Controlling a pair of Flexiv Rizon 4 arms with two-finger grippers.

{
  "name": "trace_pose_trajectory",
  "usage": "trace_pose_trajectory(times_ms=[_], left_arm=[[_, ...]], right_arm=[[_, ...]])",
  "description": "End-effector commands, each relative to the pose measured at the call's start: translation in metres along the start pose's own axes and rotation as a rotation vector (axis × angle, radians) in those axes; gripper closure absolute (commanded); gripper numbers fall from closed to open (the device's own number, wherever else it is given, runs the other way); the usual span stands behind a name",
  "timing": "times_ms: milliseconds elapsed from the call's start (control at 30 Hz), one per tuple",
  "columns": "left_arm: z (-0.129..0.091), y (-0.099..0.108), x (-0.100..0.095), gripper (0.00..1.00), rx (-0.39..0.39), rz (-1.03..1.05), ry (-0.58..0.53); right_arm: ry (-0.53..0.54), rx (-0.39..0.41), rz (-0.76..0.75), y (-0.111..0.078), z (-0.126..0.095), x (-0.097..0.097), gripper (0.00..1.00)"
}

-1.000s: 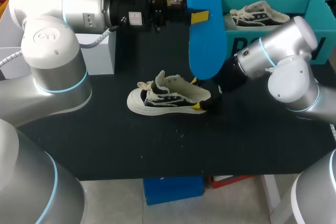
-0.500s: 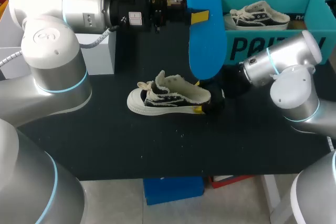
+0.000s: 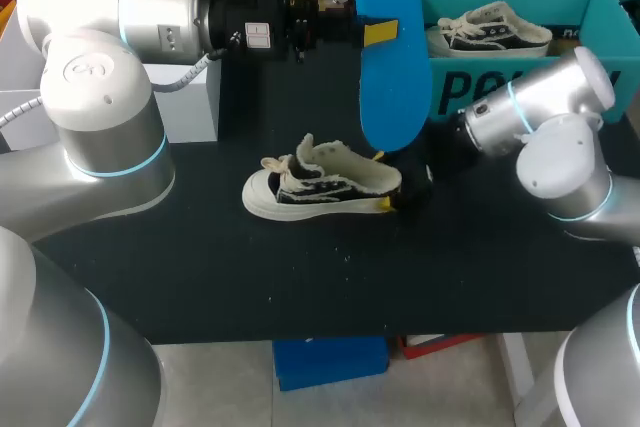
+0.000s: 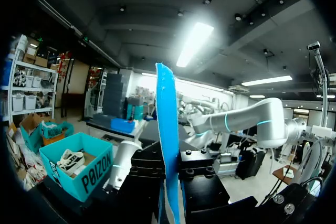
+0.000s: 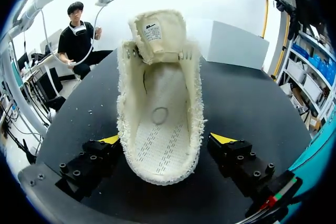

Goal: Take the shoe out of the shoebox, open the shoe tongue, remove and reinsert the insole, then place the shoe into the shoebox

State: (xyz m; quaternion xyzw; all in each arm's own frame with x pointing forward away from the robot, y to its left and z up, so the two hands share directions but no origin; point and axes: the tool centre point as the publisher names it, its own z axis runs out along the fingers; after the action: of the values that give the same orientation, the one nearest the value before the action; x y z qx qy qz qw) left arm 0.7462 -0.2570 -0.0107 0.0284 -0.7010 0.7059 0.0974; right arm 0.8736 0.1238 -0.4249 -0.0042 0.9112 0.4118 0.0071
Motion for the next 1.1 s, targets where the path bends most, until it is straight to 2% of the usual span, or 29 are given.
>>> trace_pose_trajectory(times_ms=[33, 200, 300, 467, 733, 967, 1100], left_arm=[[0.001, 0.001, 0.001, 1.0, 0.0, 0.001, -0.003], [0.001, 0.001, 0.001, 1.0, 0.0, 0.001, -0.003], [0.001, 0.001, 0.001, 1.0, 0.0, 0.001, -0.003], [0.001, 0.001, 0.001, 1.0, 0.0, 0.001, -0.003], [0.001, 0.001, 0.001, 1.0, 0.0, 0.001, -0.003], [0.001, 0.001, 0.001, 1.0, 0.0, 0.001, -0.003], [0.001, 0.001, 0.001, 1.0, 0.0, 0.001, -0.003]], right_arm=[[0.009, 0.157, -0.007, 0.017, -0.02, -0.006, 0.0], [-0.005, 0.322, -0.033, 0.025, -0.031, -0.012, 0.0], [-0.025, 0.447, -0.056, 0.033, -0.036, -0.015, 0.0], [-0.051, 0.635, -0.109, 0.047, -0.036, -0.017, 0.0], [-0.084, 0.825, -0.176, 0.064, -0.028, -0.014, 0.0], [-0.069, 0.843, -0.209, 0.076, -0.015, -0.016, 0.0], [-0.046, 0.823, -0.228, 0.082, -0.006, -0.02, 0.0]])
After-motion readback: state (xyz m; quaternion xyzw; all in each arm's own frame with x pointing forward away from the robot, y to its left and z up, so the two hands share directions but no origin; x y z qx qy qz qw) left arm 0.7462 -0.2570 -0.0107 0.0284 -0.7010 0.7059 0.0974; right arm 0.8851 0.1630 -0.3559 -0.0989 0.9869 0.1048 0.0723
